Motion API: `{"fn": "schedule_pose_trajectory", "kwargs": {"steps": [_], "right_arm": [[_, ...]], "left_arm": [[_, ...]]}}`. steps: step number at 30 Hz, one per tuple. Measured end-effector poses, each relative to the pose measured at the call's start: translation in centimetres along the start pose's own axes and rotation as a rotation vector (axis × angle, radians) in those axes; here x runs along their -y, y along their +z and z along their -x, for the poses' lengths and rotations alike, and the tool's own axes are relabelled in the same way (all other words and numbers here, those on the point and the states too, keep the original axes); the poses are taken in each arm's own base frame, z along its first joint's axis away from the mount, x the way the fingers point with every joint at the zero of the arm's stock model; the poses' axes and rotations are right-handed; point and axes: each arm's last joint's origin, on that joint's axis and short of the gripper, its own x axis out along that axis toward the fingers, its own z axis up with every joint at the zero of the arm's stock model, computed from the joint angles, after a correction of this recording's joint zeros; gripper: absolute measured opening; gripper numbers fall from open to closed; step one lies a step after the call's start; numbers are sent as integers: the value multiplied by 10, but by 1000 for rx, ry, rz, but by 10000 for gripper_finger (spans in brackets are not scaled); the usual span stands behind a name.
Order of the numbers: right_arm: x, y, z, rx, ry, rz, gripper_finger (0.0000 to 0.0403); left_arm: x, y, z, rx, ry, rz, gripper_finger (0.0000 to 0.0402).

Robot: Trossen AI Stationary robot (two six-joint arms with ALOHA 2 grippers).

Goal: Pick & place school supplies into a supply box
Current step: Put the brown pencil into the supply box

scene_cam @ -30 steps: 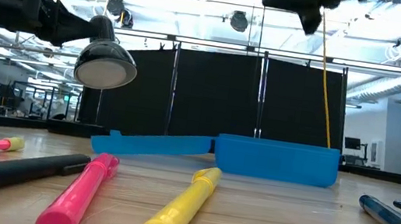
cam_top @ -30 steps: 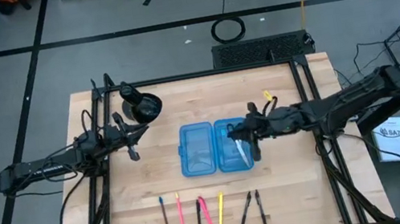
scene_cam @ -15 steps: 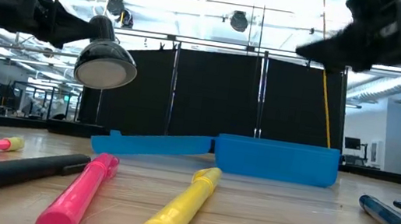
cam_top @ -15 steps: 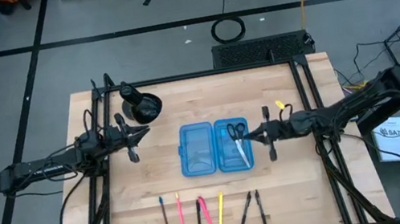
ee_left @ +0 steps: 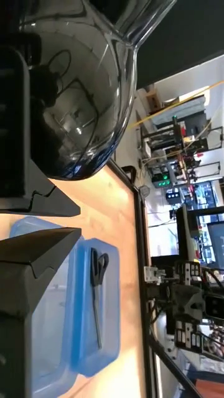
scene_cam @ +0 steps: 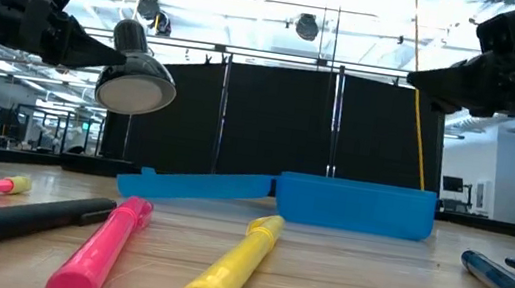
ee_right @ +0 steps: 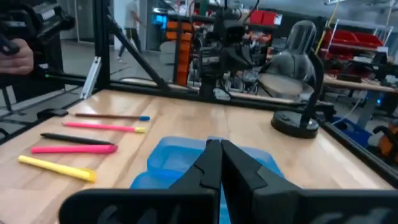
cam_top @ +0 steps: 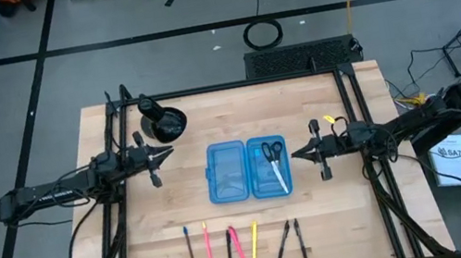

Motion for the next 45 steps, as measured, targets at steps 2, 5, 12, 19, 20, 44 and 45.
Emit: {"fn": "schedule_pose_trajectory", "kwargs": {"steps": [2, 5, 12, 19, 20, 44, 45], "right_arm": [[4, 3, 3, 9, -8, 6, 0], [10, 4, 10, -11, -45, -2, 0], [11, 8, 29, -23, 23, -39, 0], [9, 8, 39, -13, 71, 42, 0], [8, 10, 40, 6, 95, 61, 0], [7, 12, 42, 49, 143, 141, 0], [7, 13, 42, 52, 143, 141, 0]], "left_arm": [[0, 0, 0, 1, -5, 12, 47], [0, 0, 0, 1, -5, 48, 47], [1, -2, 0, -23, -8, 62, 47], [1, -3, 0, -28, -11, 237, 47], [1, -2, 0, -22, -22, 267, 47], [93, 164, -13, -256, -3, 213, 5], [102, 170, -17, -293, 11, 212, 6]]}}
